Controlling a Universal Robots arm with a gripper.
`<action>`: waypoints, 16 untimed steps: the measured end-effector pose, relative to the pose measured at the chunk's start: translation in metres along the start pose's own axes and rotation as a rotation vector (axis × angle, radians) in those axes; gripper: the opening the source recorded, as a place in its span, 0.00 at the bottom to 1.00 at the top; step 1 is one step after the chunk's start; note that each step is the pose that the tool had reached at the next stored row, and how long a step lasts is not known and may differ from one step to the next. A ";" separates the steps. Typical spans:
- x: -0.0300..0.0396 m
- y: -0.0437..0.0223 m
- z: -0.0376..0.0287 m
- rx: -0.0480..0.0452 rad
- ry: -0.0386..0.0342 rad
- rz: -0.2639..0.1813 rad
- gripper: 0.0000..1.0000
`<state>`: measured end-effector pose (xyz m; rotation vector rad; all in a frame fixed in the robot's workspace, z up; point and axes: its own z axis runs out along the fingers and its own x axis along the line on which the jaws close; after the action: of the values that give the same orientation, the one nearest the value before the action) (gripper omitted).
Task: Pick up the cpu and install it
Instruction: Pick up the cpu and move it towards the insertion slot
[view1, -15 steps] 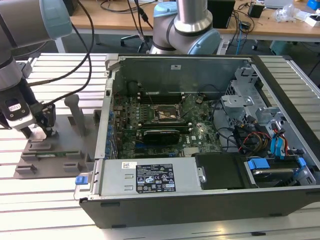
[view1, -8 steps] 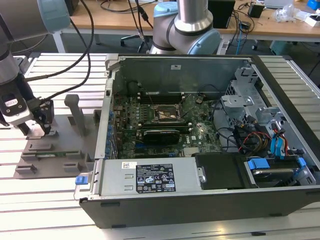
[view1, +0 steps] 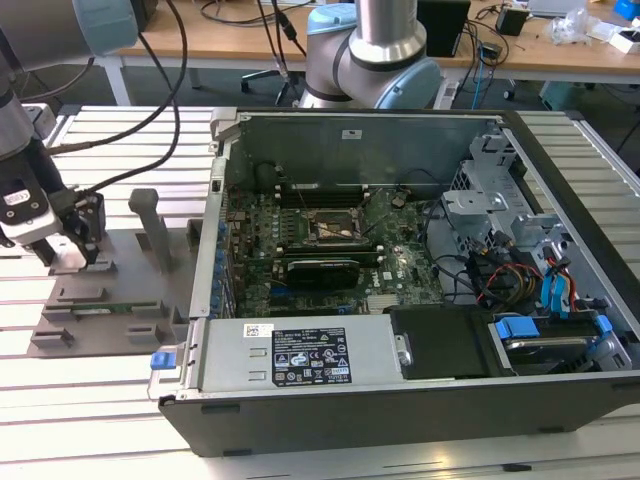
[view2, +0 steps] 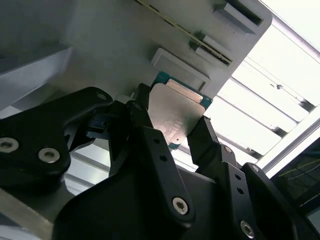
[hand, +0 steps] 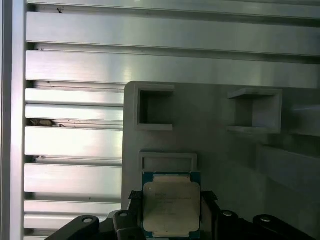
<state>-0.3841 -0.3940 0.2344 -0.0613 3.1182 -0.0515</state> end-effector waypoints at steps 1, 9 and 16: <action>0.0000 0.0000 -0.0015 0.0000 0.0000 0.000 0.55; -0.0003 -0.0004 -0.0113 -0.0001 -0.0001 0.000 0.55; -0.0004 -0.0006 -0.0176 0.0000 0.0000 0.000 0.55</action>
<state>-0.3841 -0.3940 0.2519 -0.0613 3.1182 -0.0515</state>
